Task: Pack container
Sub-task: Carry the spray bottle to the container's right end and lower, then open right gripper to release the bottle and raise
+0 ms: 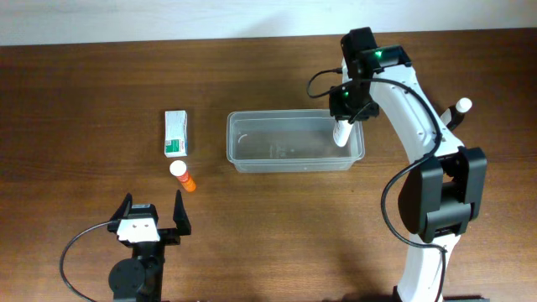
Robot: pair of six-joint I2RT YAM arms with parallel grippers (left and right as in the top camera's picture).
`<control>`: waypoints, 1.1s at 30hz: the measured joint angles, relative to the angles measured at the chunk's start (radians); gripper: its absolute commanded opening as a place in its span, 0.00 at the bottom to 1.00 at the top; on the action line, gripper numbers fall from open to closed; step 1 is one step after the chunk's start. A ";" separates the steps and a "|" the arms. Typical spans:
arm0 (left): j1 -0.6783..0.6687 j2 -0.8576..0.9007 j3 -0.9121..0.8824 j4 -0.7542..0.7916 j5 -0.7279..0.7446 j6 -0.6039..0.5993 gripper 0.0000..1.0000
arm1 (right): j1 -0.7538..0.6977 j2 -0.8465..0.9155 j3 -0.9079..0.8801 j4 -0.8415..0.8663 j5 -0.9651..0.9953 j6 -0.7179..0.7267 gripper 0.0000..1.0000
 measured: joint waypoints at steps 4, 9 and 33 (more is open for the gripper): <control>0.000 0.000 0.000 0.000 0.000 0.000 0.99 | 0.000 0.000 -0.013 0.010 0.000 0.001 0.09; 0.000 0.000 0.000 0.000 0.000 0.000 1.00 | 0.000 0.000 -0.037 0.039 -0.003 0.000 0.09; 0.000 0.000 0.000 0.000 0.000 0.000 0.99 | 0.000 0.000 -0.110 0.116 -0.004 0.019 0.16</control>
